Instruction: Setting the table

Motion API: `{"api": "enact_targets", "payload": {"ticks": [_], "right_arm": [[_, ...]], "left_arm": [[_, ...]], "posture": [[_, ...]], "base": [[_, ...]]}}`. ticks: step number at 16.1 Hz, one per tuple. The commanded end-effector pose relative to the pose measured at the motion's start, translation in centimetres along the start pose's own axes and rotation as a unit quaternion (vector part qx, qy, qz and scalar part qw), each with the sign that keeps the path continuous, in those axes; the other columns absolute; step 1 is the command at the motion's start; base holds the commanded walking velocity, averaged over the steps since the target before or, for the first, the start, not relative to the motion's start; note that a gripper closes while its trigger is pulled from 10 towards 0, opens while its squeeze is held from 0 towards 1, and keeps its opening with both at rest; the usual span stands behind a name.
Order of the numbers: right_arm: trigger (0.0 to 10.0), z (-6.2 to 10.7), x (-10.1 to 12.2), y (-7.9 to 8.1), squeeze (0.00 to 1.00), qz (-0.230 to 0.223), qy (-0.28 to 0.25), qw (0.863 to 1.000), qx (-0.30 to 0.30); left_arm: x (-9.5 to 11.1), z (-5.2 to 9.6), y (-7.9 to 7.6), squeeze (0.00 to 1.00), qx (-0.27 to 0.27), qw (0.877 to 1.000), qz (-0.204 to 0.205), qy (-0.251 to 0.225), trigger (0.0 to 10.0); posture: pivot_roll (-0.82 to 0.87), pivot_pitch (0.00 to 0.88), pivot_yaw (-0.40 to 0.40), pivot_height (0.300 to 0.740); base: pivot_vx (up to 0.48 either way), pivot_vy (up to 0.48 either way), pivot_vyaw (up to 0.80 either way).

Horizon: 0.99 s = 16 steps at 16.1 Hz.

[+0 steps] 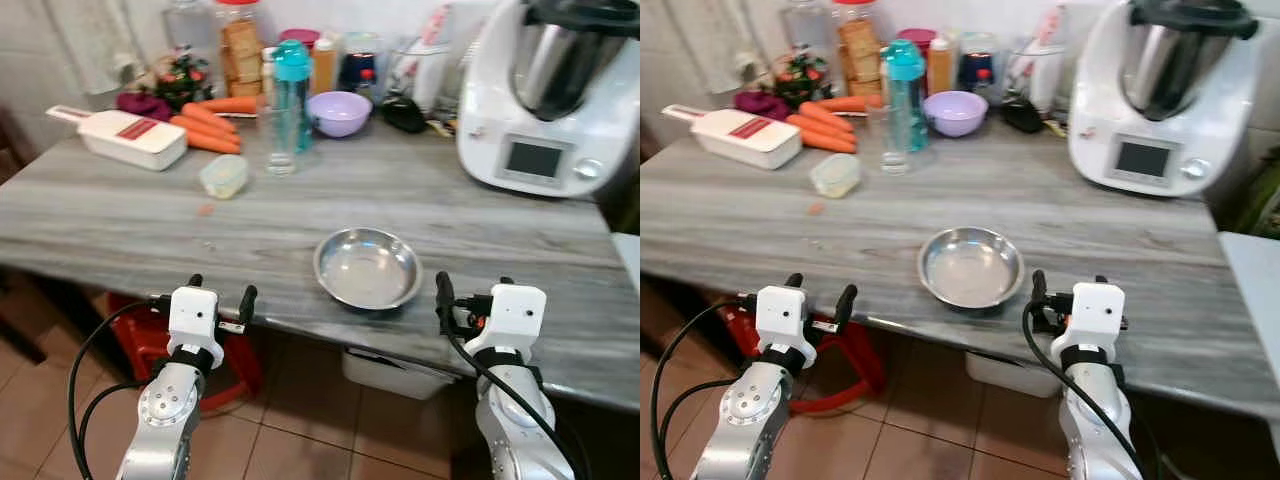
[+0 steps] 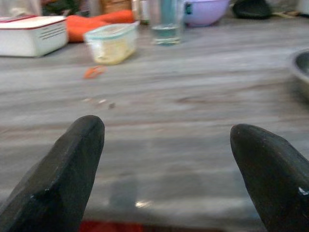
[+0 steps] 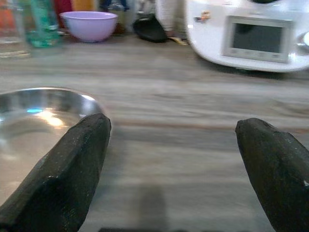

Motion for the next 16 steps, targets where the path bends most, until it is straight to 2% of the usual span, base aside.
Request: {"api": "enact_targets", "payload": {"ticks": [1, 5, 10, 16], "right_arm": [[10.0, -0.1, 0.1, 0.3, 0.00, -0.002, -0.001, 1.000, 0.007], [10.0, -0.4, 0.4, 0.0, 0.00, 0.002, -0.006, 1.000, -0.006], [10.0, -0.4, 0.0, 0.2, 0.00, -0.031, 0.003, 1.000, -0.003], [10.0, -0.3, -0.6, 0.5, 0.00, -0.036, 0.016, 0.999, 0.001]], "left_arm": [[-0.1, 0.1, 0.3, 0.00, 0.005, 1.000, -0.003, 0.006, 10.0], [-0.2, 0.0, 0.3, 0.00, 0.004, 1.000, -0.007, 0.007, 10.0], [-0.2, 0.0, 0.2, 0.00, 0.003, 1.000, -0.008, 0.009, 10.0], [-0.2, -0.1, 0.3, 0.00, 0.002, 1.000, -0.011, 0.011, 10.0]], "posture": [[0.00, 0.000, -0.005, 0.740], [0.00, 0.000, -0.004, 0.740], [0.00, 0.000, 0.001, 0.740], [0.00, 0.000, 0.006, 0.740]], "base": [[0.000, 0.000, 0.00], [0.000, 0.000, 0.00], [0.000, 0.000, 0.00], [-0.281, 0.000, 0.00]]}}
Point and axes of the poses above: a point about 5 cm out from each wrist's last joint towards the gripper, its own z axis pointing back from the gripper into the wrist, its own x axis along the axis of the wrist's last joint, y = z × x, the point moved 6 cm from there along -z, pointing out of the wrist towards the gripper, and after that the axes turned 6 degrees about -z, right-handed, at the moved point
